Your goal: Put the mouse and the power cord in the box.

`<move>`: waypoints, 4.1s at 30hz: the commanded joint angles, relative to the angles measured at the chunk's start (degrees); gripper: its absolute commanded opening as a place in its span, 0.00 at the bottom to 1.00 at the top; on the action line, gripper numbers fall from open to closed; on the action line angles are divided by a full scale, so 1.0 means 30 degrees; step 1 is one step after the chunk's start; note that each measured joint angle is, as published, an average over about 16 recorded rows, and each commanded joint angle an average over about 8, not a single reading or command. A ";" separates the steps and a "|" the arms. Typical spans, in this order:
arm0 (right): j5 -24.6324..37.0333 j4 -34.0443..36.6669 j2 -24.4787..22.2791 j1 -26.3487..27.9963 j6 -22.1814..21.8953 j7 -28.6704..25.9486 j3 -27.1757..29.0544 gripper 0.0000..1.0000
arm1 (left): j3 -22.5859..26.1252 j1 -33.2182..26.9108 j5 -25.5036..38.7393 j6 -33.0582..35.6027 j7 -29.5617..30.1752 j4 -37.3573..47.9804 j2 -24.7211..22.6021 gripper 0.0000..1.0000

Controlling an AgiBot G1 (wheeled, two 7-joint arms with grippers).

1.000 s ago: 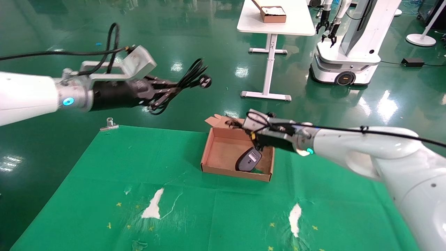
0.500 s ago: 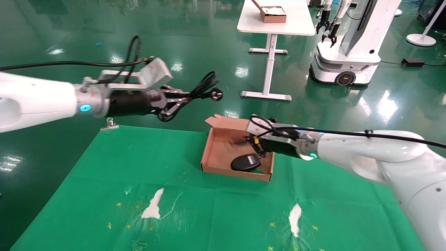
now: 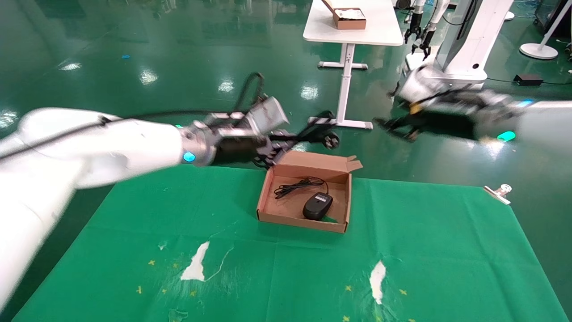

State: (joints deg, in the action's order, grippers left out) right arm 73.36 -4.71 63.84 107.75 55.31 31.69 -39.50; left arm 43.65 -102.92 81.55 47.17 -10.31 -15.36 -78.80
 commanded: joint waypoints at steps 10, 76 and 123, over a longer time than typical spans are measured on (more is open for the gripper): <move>0.1298 0.0612 -0.3412 0.1919 0.5288 -0.0708 -0.0947 1.00 | 0.3547 0.1764 -0.1367 -0.2983 0.5616 -0.3754 0.0067 0.89; -0.8790 -1.9628 -0.8844 -1.2997 0.9723 -1.2367 0.6556 1.00 | -0.7445 1.2350 -1.1904 1.0836 0.7060 -1.7693 1.2877 1.00; -1.0517 -2.2970 -0.9619 -1.5415 1.0136 -1.4144 0.7839 1.00 | -0.9238 1.3809 -1.3255 1.2862 0.7017 -1.9419 1.4619 1.00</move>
State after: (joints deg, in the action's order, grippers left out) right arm 41.80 -73.63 34.98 61.50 85.72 -10.74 -15.98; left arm 15.94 -61.49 41.79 85.76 10.74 -73.62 -34.94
